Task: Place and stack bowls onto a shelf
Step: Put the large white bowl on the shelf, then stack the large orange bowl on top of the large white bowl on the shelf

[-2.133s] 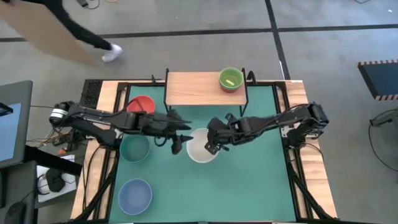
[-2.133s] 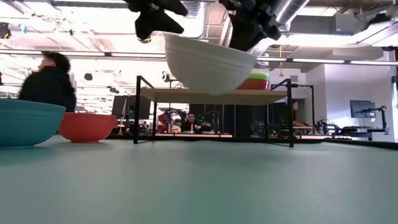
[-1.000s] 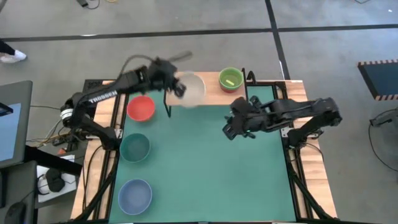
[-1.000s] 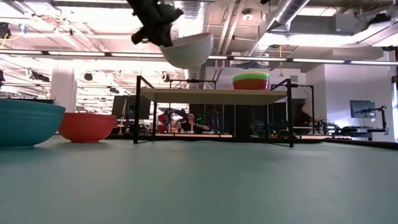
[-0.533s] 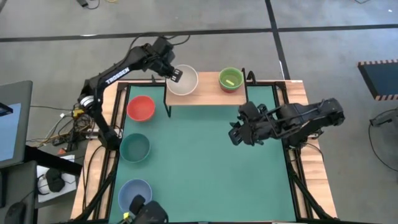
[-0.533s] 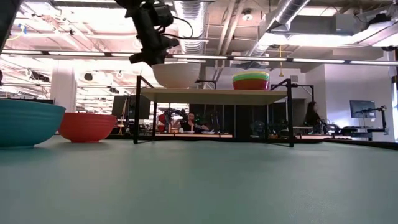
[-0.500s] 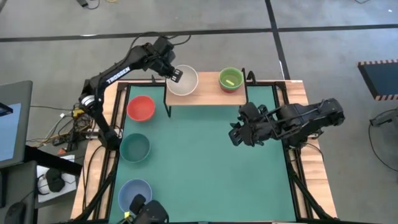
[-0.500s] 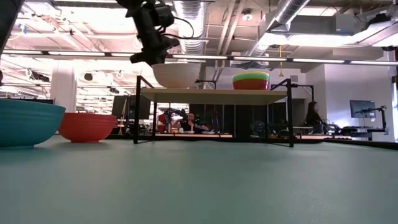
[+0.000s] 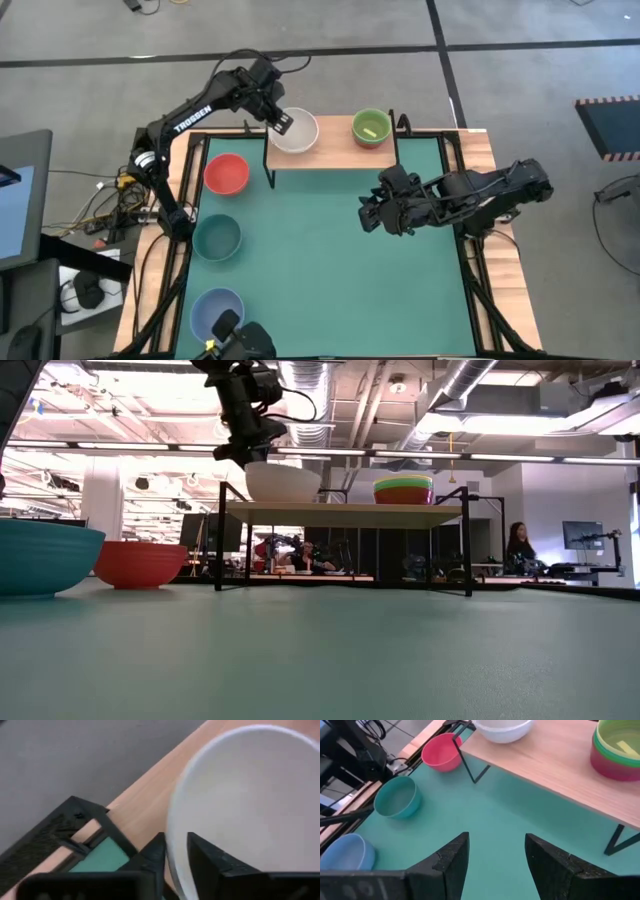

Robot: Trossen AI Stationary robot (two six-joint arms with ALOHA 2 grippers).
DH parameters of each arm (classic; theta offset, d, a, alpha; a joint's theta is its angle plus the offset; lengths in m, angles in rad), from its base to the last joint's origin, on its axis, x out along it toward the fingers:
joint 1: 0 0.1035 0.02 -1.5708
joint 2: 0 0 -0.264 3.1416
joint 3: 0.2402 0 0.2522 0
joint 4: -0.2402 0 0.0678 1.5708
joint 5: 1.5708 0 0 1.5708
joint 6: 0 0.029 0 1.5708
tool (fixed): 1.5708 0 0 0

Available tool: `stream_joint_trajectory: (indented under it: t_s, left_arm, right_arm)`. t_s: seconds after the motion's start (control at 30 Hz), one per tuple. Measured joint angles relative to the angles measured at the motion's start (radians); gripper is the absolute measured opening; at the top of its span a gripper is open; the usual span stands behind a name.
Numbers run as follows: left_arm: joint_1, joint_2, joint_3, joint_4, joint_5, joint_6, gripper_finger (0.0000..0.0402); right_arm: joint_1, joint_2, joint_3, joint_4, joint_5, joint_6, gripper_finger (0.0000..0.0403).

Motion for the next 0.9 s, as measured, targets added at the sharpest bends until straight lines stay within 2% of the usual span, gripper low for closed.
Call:
stream_joint_trajectory:
  t_s: [0.13,0.3,0.53,0.9]
  left_arm:
    - [-0.019,0.000,-0.002,-0.001,-0.066,0.009,0.0109]
    - [-0.022,-0.004,0.005,-0.017,-0.034,0.036,0.0140]
    - [-0.050,-0.018,0.007,-0.035,0.031,0.048,0.0146]
    - [-0.084,-0.084,0.007,-0.051,-0.004,0.056,0.0146]
  right_arm:
    - [0.000,-0.002,-0.016,0.031,0.002,0.001,0.0217]
    - [0.000,-0.001,-0.025,0.050,0.002,0.000,0.0217]
    - [-0.011,-0.001,-0.025,0.047,0.003,0.000,0.0217]
    - [-0.057,-0.001,-0.025,0.043,0.011,-0.023,0.0217]
